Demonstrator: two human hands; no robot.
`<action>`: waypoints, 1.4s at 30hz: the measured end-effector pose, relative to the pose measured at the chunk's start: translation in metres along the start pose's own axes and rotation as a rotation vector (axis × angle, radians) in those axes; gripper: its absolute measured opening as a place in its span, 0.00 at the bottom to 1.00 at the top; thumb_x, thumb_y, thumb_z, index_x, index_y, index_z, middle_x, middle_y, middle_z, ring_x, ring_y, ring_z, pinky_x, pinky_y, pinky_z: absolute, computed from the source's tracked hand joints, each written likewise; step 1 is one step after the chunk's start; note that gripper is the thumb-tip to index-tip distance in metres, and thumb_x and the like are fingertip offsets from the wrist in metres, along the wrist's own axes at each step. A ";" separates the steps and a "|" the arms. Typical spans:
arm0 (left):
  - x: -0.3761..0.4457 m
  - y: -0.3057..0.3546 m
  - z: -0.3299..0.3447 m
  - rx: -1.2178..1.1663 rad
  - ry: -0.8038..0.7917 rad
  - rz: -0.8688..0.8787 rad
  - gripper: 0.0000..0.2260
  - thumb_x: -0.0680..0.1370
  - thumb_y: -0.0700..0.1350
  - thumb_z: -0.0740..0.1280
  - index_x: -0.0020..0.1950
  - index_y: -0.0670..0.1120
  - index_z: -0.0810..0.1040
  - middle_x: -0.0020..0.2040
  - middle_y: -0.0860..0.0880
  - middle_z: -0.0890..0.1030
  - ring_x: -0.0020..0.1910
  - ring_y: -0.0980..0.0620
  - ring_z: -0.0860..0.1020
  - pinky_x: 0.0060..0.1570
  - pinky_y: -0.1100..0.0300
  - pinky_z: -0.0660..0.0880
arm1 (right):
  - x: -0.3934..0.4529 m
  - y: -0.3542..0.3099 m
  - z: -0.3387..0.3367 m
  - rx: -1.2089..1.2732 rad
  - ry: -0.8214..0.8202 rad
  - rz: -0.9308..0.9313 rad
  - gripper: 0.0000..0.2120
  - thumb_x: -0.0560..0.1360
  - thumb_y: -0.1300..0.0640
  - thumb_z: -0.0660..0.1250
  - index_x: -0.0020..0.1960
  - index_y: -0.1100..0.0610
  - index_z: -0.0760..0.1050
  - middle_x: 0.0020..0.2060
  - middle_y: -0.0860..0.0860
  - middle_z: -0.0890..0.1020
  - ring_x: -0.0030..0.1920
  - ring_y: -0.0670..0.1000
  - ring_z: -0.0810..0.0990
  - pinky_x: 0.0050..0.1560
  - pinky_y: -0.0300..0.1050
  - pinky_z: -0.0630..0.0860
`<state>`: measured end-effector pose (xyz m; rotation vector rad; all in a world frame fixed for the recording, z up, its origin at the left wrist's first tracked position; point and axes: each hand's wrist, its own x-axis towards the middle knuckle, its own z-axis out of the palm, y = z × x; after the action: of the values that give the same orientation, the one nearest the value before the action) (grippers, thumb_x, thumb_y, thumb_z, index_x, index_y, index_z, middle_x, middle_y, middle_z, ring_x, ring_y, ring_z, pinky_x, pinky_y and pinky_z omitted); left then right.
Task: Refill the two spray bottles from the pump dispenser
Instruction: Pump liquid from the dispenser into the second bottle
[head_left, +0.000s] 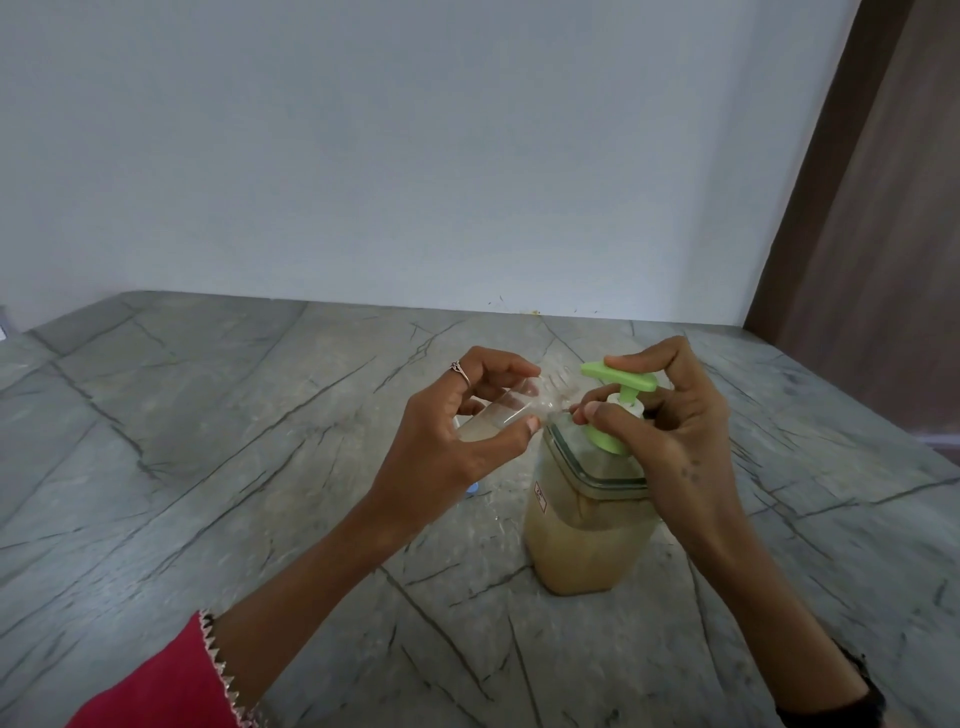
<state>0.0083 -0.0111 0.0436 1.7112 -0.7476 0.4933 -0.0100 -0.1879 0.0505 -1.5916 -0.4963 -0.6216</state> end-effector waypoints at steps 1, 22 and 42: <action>0.000 0.000 0.000 0.003 0.001 -0.002 0.13 0.68 0.51 0.68 0.52 0.54 0.75 0.48 0.55 0.82 0.49 0.57 0.80 0.48 0.65 0.75 | 0.000 0.000 0.000 0.005 -0.005 0.001 0.12 0.67 0.61 0.71 0.47 0.53 0.72 0.39 0.56 0.84 0.38 0.52 0.84 0.40 0.42 0.81; -0.001 -0.002 0.001 0.007 0.007 -0.006 0.13 0.68 0.52 0.68 0.51 0.56 0.75 0.47 0.56 0.82 0.49 0.60 0.79 0.45 0.71 0.72 | 0.005 0.001 0.006 -0.022 -0.043 0.043 0.08 0.66 0.61 0.70 0.40 0.55 0.72 0.37 0.57 0.83 0.38 0.60 0.82 0.34 0.44 0.79; -0.001 -0.001 0.002 0.008 -0.004 0.004 0.13 0.68 0.51 0.68 0.52 0.56 0.74 0.50 0.56 0.81 0.50 0.58 0.79 0.46 0.68 0.73 | 0.007 0.001 0.004 -0.033 -0.059 0.017 0.08 0.66 0.62 0.69 0.38 0.56 0.70 0.36 0.61 0.81 0.38 0.62 0.81 0.38 0.56 0.79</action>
<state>0.0084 -0.0129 0.0419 1.7186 -0.7530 0.4964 -0.0040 -0.1846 0.0539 -1.6469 -0.5183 -0.5744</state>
